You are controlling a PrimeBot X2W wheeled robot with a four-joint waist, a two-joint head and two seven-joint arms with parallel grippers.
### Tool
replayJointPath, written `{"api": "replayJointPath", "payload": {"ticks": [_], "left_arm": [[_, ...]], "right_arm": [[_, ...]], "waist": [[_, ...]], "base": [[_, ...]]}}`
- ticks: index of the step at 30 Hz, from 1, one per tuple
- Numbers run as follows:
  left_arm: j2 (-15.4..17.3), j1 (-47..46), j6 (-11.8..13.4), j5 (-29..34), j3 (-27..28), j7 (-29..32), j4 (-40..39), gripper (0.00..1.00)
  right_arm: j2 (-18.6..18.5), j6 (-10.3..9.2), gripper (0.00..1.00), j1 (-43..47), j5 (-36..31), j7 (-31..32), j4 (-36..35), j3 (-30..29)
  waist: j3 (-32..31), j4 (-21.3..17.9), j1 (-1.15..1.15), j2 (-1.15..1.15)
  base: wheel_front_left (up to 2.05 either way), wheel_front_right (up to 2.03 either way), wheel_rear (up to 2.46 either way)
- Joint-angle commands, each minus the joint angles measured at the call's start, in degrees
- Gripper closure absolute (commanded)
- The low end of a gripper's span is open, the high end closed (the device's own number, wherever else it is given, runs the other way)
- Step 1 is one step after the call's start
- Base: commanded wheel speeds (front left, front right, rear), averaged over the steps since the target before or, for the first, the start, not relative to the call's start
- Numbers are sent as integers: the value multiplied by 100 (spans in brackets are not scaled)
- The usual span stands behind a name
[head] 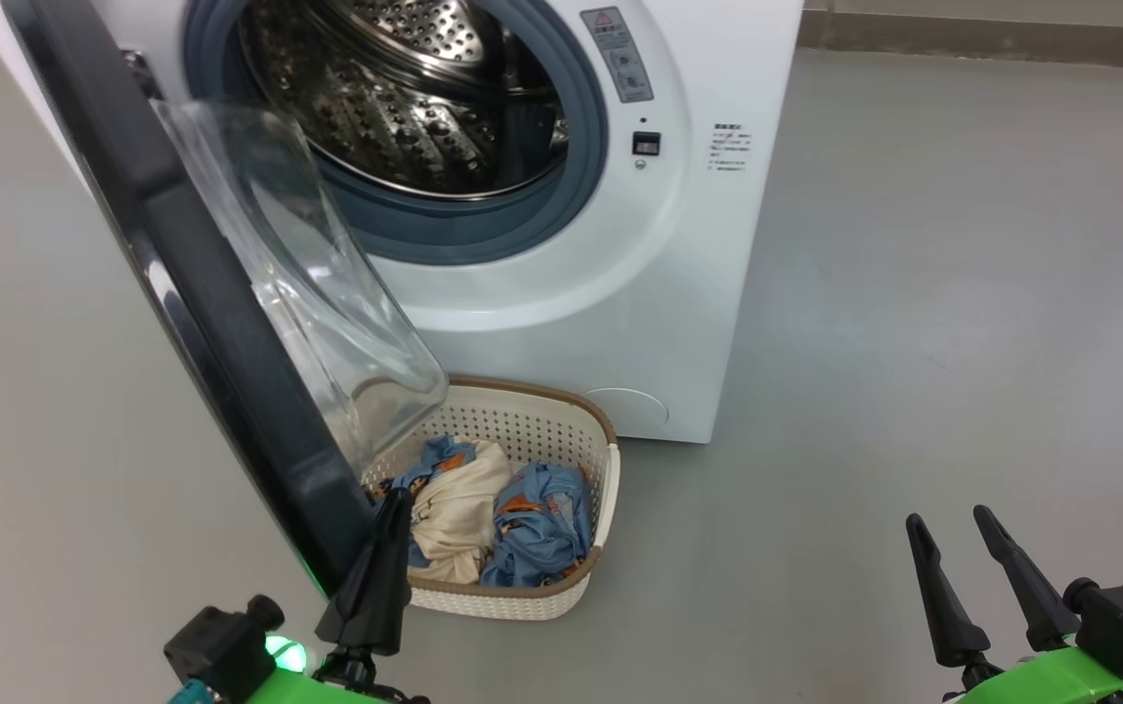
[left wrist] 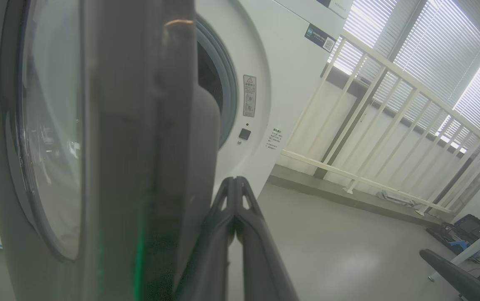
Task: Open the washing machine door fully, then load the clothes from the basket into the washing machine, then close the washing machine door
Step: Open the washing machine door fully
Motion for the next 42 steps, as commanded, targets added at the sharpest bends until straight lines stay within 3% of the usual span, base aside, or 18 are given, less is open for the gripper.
{"api": "replayJointPath", "payload": {"ticks": [1, 20, 32, 42], "left_arm": [[124, -34, 54, 39, 325, -37, -113, 100], [216, 394, 94, 336, 1012, -37, -273, 100], [500, 355, 308, 587, 1795, -37, -246, 100], [667, 50, 306, 716, 2337, -37, -11, 100]], "right_arm": [[-70, 33, 0, -170, -92, -71, -153, 70], [21, 33, 0, -97, -110, -71, -199, -65], [76, 33, 0, -100, -121, -71, -216, -78], [74, 33, 0, -119, -116, -71, -224, -109]], "waist": [[20, 79, 0, 0], [20, 820, 0, 0], [45, 1004, 0, 0], [158, 1108, 0, 0]], "base": [[0, 0, 0], [0, 0, 0], [0, 0, 0], [0, 0, 0]]}}
